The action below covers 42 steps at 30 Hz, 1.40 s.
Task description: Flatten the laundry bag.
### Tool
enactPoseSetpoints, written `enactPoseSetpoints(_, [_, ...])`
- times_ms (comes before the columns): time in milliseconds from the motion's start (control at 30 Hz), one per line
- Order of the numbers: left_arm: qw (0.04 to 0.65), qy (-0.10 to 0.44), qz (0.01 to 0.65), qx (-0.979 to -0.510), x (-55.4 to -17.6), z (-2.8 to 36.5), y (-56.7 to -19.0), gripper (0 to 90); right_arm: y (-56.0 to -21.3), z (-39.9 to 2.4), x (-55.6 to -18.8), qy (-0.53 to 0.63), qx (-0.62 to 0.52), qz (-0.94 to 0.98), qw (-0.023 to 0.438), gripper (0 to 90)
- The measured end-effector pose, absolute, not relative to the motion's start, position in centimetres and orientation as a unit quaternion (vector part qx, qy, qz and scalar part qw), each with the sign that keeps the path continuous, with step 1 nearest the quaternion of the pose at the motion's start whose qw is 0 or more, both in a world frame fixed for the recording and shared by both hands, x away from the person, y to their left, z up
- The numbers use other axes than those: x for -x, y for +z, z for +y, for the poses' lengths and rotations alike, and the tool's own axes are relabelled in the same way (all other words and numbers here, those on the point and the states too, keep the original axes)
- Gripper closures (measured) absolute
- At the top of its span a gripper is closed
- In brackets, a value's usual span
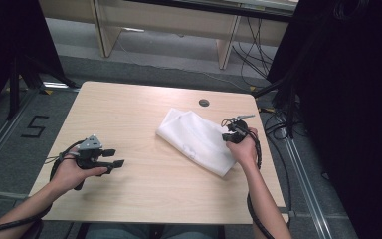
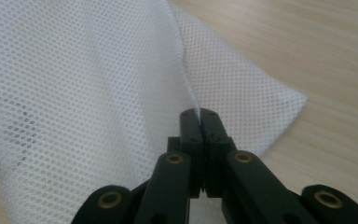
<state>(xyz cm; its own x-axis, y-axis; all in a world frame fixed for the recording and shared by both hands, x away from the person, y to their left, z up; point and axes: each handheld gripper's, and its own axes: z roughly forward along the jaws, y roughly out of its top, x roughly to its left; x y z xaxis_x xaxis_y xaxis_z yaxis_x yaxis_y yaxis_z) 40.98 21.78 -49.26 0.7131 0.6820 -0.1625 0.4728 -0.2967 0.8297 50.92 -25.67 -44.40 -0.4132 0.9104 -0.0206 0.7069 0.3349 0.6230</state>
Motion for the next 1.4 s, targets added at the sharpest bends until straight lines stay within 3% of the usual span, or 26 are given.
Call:
enactPoseSetpoints(800, [0.471, 0.118, 0.363, -0.795, -40.9, 21.8, -49.2, 38.7, -40.9, -23.5, -46.8, 0.339, -0.426, 0.81, 0.217, 90.0])
enactPoseSetpoints(1400, [0.469, 0.119, 0.364, -0.796, -40.9, 21.9, -49.2, 38.5, -40.7, -21.3, -43.1, 0.359, -0.379, 0.832, 0.188, 90.0])
